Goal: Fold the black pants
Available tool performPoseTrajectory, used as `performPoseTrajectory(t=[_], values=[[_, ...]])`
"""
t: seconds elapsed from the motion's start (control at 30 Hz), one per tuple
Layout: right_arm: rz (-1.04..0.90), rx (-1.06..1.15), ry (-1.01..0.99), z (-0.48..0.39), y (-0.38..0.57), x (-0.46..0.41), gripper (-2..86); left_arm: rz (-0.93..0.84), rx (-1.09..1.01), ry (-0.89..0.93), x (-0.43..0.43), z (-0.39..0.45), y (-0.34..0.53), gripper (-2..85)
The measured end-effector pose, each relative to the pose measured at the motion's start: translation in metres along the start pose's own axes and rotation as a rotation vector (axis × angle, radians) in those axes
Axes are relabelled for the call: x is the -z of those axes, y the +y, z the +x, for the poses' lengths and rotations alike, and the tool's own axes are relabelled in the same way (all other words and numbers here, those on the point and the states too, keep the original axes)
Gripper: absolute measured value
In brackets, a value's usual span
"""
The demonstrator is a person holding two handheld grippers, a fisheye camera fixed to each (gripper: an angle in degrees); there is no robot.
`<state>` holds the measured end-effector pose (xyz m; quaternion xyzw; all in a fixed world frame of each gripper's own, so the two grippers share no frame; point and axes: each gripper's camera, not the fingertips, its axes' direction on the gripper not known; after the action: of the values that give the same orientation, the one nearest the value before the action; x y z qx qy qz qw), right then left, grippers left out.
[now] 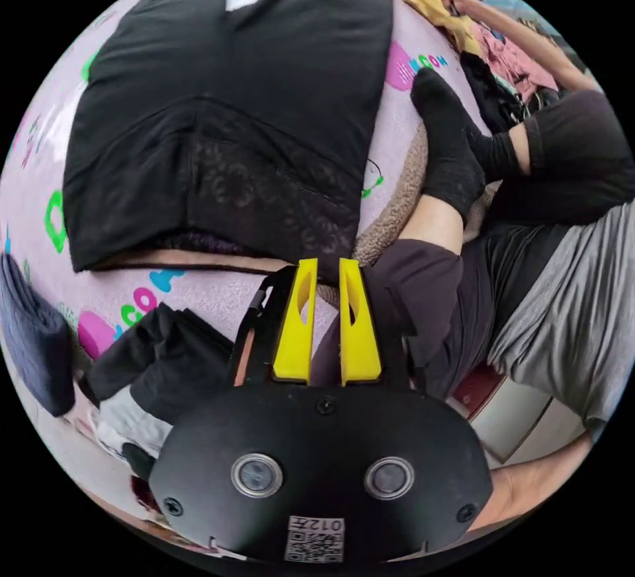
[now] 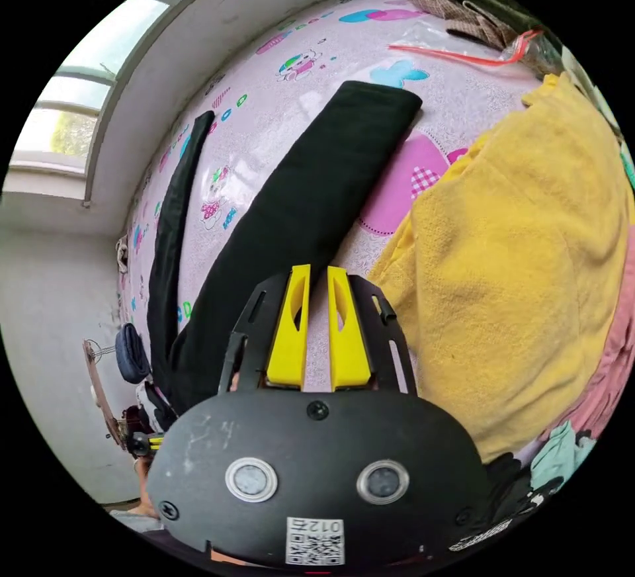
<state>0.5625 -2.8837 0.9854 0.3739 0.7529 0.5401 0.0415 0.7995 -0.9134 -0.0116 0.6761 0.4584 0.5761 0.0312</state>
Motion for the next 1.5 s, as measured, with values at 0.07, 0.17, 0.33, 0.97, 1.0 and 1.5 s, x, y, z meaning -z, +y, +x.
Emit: performPoseTrajectory(t=[0.07, 0.17, 0.33, 0.97, 1.0, 1.5], values=[[0.115, 0.188, 0.119, -0.027, 0.035, 0.008, 4.4, 0.162, 0.203, 0.048, 0.029, -0.036, 0.026, 5.1], [0.071, 0.513, 0.093, -0.095, 0.094, -0.045, 4.6, 0.475, 0.572, 0.127, 0.062, -0.099, 0.068, 7.4], [-0.220, 0.954, 0.015, -0.206, 0.244, -0.201, 6.0, 0.591, 0.943, 0.102, 0.065, -0.153, 0.086, 10.6], [-0.471, 1.492, 0.312, -0.062, 0.561, -0.479, 5.7, 0.855, 1.020, 0.089, 0.126, -0.167, 0.155, 0.8], [-0.467, 1.499, 0.327, -0.055, 0.566, -0.484, 5.7, 0.797, 1.047, 0.111, 0.118, -0.175, 0.152, 0.6], [-0.374, 1.368, 0.216, 0.087, 0.543, -0.495, -0.9, 0.722, 1.061, 0.143, 0.115, -0.198, 0.169, 0.0]])
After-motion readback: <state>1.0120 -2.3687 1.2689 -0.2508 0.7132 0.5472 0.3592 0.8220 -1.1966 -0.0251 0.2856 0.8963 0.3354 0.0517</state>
